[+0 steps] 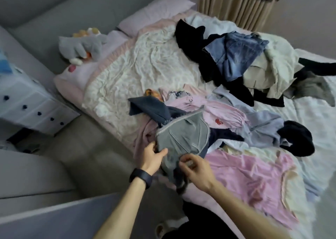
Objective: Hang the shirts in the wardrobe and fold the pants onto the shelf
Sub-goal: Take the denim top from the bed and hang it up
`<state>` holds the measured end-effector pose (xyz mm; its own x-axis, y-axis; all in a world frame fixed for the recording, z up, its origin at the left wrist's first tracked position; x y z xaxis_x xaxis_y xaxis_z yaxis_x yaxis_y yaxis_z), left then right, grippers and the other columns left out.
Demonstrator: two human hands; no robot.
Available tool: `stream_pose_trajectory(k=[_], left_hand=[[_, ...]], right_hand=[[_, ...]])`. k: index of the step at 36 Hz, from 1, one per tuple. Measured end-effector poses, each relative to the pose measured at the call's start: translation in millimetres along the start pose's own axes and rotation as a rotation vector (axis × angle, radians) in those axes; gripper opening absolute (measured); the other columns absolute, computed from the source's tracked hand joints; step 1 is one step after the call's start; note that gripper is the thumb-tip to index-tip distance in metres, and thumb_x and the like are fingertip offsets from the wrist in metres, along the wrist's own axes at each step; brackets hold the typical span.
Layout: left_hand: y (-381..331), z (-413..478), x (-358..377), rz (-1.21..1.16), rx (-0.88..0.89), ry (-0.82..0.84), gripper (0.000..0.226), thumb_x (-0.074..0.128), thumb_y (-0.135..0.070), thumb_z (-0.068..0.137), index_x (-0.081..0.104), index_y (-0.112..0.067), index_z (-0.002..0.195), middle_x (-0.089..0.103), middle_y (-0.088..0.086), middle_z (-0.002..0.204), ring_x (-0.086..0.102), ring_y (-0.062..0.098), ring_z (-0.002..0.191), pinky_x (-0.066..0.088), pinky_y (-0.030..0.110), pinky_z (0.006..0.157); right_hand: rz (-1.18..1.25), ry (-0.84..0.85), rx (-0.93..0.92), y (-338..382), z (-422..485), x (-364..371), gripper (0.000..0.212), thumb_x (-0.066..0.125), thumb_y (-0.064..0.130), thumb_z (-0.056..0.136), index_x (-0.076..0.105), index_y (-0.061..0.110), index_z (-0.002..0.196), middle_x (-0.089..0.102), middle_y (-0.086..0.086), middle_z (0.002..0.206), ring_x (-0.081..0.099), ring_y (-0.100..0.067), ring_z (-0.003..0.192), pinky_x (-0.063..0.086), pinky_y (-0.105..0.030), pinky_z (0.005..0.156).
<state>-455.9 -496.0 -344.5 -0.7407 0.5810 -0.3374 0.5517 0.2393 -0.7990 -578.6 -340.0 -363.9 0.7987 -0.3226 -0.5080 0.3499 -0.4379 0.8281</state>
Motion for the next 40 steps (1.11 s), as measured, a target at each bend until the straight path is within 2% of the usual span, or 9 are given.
stream_pose_trajectory(k=[6, 9, 12, 17, 21, 24, 29, 33, 40], left_hand=[[29, -35, -44, -0.049, -0.048, -0.052, 0.018, 0.077, -0.007, 0.085, 0.071, -0.02, 0.095, 0.076, 0.002, 0.101, 0.072, 0.009, 0.084, 0.058, 0.032, 0.081], [23, -44, -66, -0.05, -0.046, -0.13, 0.016, 0.075, -0.007, 0.087, 0.069, -0.014, 0.1, 0.074, 0.002, 0.096, 0.069, 0.015, 0.084, 0.056, 0.035, 0.083], [10, -48, -84, -0.123, -0.03, -0.197, 0.017, 0.073, -0.005, 0.089, 0.069, -0.021, 0.092, 0.073, -0.006, 0.087, 0.067, 0.01, 0.08, 0.055, 0.022, 0.073], [-19, -52, -107, -0.269, -0.053, -0.262, 0.017, 0.07, -0.004, 0.09, 0.071, -0.006, 0.107, 0.074, 0.009, 0.101, 0.069, 0.023, 0.092, 0.056, 0.034, 0.084], [-40, -52, -123, -0.324, -0.051, -0.277, 0.021, 0.068, -0.004, 0.092, 0.069, -0.006, 0.112, 0.074, 0.009, 0.102, 0.071, 0.023, 0.091, 0.059, 0.033, 0.079], [-47, -51, -132, -0.35, -0.045, -0.297, 0.023, 0.066, -0.001, 0.093, 0.067, -0.001, 0.116, 0.073, 0.01, 0.101, 0.07, 0.021, 0.085, 0.058, 0.03, 0.074], [-54, -53, -145, -0.395, -0.065, -0.353, 0.016, 0.064, 0.0, 0.093, 0.068, -0.001, 0.109, 0.07, 0.016, 0.098, 0.067, 0.026, 0.087, 0.055, 0.04, 0.086], [-53, -49, -158, -0.373, -0.041, -0.401, 0.007, 0.066, 0.0, 0.092, 0.069, -0.006, 0.092, 0.07, 0.01, 0.089, 0.065, 0.023, 0.083, 0.054, 0.036, 0.084], [-17, -42, -176, 0.094, -0.104, -0.415, 0.037, 0.069, -0.01, 0.092, 0.049, -0.019, 0.061, 0.056, 0.004, 0.065, 0.053, 0.016, 0.063, 0.039, 0.025, 0.062]], right_hand=[[-0.003, -0.089, 0.301, -32, -2, 6, 0.066, 0.08, 0.046, 0.082, 0.053, 0.015, 0.133, 0.053, -0.001, 0.127, 0.062, -0.007, 0.093, 0.047, -0.029, 0.09], [-0.063, 0.035, 0.366, -34, 12, 7, 0.057, 0.079, 0.046, 0.083, 0.06, 0.01, 0.124, 0.062, -0.008, 0.121, 0.058, -0.026, 0.115, 0.048, -0.04, 0.098], [0.003, 0.304, 0.532, -21, 14, 13, 0.048, 0.071, 0.062, 0.083, 0.063, 0.016, 0.094, 0.067, -0.004, 0.094, 0.064, -0.024, 0.095, 0.056, -0.045, 0.082], [0.185, 0.57, 0.695, 4, -4, 42, 0.081, 0.066, 0.08, 0.074, 0.056, 0.023, 0.13, 0.064, -0.001, 0.122, 0.061, -0.019, 0.112, 0.053, -0.037, 0.085], [0.546, 0.632, 0.744, 34, -6, 69, 0.081, 0.076, 0.08, 0.059, 0.064, 0.021, 0.113, 0.07, -0.007, 0.121, 0.062, -0.018, 0.103, 0.043, -0.03, 0.076], [0.784, 0.612, 0.693, 53, 1, 79, 0.072, 0.083, 0.077, 0.052, 0.065, 0.022, 0.095, 0.063, 0.0, 0.092, 0.052, -0.016, 0.083, 0.038, -0.031, 0.069], [0.914, 0.564, 0.621, 76, 18, 74, 0.026, 0.07, 0.049, 0.09, 0.07, 0.024, 0.082, 0.064, 0.006, 0.079, 0.057, -0.01, 0.072, 0.042, -0.027, 0.069], [0.812, 0.368, 0.509, 93, 32, 59, 0.015, 0.057, 0.008, 0.097, 0.063, 0.014, 0.084, 0.054, -0.003, 0.072, 0.052, -0.013, 0.059, 0.041, -0.025, 0.056], [0.457, 0.038, 0.027, 156, 74, -23, 0.017, 0.063, 0.012, 0.098, 0.057, 0.016, 0.083, 0.056, 0.002, 0.074, 0.051, -0.008, 0.067, 0.041, -0.022, 0.064]])
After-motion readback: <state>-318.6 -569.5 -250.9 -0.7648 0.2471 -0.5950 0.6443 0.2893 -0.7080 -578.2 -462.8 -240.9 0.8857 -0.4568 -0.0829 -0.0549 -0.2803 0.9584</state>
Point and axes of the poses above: each hand's wrist, its own z-axis towards the middle knuckle, its own x-axis out of the palm, y = z × x, the point moved 1 cm from there along z, towards the middle knuckle
